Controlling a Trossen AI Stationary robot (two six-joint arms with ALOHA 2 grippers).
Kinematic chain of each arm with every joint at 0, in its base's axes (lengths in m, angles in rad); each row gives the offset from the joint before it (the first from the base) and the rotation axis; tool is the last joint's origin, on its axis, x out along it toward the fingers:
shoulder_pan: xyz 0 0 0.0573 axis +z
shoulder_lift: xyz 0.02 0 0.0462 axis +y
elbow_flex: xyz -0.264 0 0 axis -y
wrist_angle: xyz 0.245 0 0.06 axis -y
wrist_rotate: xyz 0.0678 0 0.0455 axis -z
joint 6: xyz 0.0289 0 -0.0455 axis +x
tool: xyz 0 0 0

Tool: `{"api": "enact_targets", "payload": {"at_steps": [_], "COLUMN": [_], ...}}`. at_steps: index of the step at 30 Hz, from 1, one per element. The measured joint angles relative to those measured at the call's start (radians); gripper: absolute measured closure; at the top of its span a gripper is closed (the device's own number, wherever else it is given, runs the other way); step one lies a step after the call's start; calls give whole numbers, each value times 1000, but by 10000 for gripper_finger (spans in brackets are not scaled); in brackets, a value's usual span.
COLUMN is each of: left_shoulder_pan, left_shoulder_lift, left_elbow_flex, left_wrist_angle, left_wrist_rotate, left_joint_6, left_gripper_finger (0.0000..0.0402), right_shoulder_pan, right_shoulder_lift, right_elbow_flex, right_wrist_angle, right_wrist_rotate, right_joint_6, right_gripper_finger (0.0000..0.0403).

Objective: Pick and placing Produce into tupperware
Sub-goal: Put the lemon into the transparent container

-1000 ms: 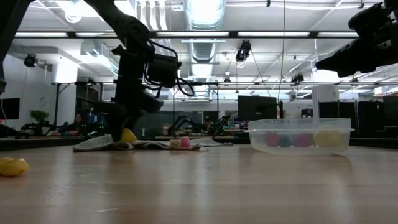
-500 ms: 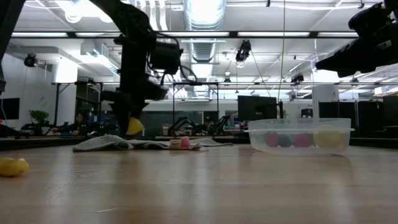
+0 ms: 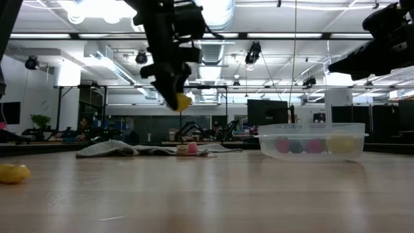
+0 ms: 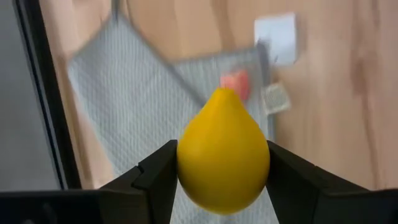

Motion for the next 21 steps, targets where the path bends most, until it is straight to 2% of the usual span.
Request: {"api": "enact_targets", "payload": {"at_steps": [9,21], "left_shoulder_pan": [-73,-99], "left_shoulder_lift": [2,18], "left_elbow_flex": [72,84], "left_wrist_angle": [137,367], "left_wrist_rotate": [107,206], "left_joint_6": [26,54], "left_gripper_finger": [218,218], "right_shoulder_pan": [0,0], "right_shoulder_lift": [0,-1], "right_elbow_flex": [0,0], "right_wrist_angle": [2,2], "right_wrist_rotate": [1,1], "right_joint_6": [-5,-5], "right_gripper_finger": [394,394]}}
